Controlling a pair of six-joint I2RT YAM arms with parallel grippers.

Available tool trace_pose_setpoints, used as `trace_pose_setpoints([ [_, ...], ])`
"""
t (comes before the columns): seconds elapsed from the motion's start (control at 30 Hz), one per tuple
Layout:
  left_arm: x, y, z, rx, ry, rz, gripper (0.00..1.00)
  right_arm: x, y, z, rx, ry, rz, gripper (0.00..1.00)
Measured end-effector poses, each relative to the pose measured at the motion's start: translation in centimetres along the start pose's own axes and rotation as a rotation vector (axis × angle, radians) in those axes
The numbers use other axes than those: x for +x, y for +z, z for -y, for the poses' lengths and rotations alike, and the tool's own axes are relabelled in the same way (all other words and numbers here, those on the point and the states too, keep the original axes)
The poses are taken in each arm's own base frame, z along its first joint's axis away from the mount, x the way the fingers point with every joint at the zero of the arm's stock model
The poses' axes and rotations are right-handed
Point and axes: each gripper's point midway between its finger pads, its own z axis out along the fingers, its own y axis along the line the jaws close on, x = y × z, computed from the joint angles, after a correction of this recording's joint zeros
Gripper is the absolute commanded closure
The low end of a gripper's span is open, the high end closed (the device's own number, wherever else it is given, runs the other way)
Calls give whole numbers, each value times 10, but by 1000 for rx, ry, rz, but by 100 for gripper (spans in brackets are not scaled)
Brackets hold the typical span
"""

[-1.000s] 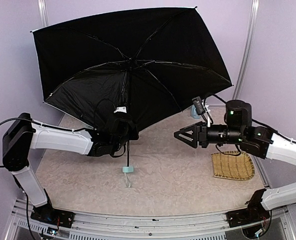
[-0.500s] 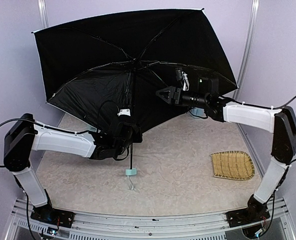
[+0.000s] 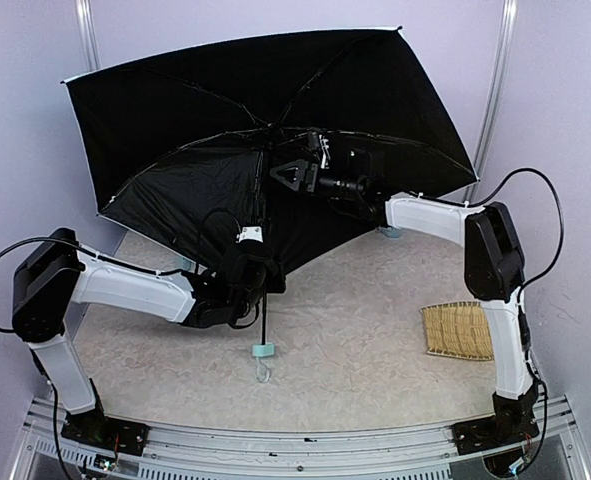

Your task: Put away the umbrella

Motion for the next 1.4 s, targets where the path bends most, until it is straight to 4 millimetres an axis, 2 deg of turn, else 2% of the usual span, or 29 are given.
trace_pose_setpoints([
  [0.13, 9, -5, 2, 3, 8, 5, 100, 1, 13, -8, -73, -9, -15, 33],
  [0.27, 16, -7, -1, -1, 13, 5, 100, 3, 24, -16, -112, -24, -26, 60],
  [0.33, 17, -6, -2, -4, 16, 5, 100, 4, 25, -16, -108, -18, -26, 70],
  [0.53, 17, -12, 3, -3, 46, 38, 100, 7, 26, -16, -107, 17, -36, 93],
  [0.6, 21, -14, -1, -10, 65, 40, 100, 10, 25, -19, -115, 65, -45, 100],
  [0.63, 26, -16, -4, -15, 77, 39, 100, 14, 26, -22, -120, 76, -48, 100],
  [0.67, 27, -18, -5, -12, 81, 39, 95, 16, 25, -24, -124, 83, -51, 100],
  [0.73, 30, -26, -6, 17, 86, 35, 61, 21, 23, -27, -128, 102, -56, 100],
  [0.77, 30, -32, -4, 51, 92, 30, 48, 22, 20, -31, -131, 109, -57, 100],
  [0.8, 28, -39, -1, 86, 96, 28, 38, 22, 18, -34, -129, 110, -55, 100],
  [0.83, 25, -48, 5, 145, 93, 32, 32, 22, 14, -37, -129, 109, -53, 100],
  [0.9, 14, -71, 14, 267, 63, 54, 28, 20, 4, -48, -134, 103, -53, 100],
  [0.93, 6, -83, 19, 333, 40, 73, 28, 19, -1, -56, -140, 97, -52, 100],
  [1.07, -12, -105, 29, 475, -9, 118, 27, 5, -18, -90, -166, 59, -32, 100],
  [1.2, -11, -118, 45, 595, -20, 116, 33, -11, -32, -143, -208, -8, 11, 100],
  [1.33, -13, -125, 52, 647, -47, 116, 48, -29, -45, -188, -243, -73, 59, 100],
  [1.4, -13, -127, 53, 659, -65, 116, 66, -34, -50, -202, -251, -92, 73, 100],
])
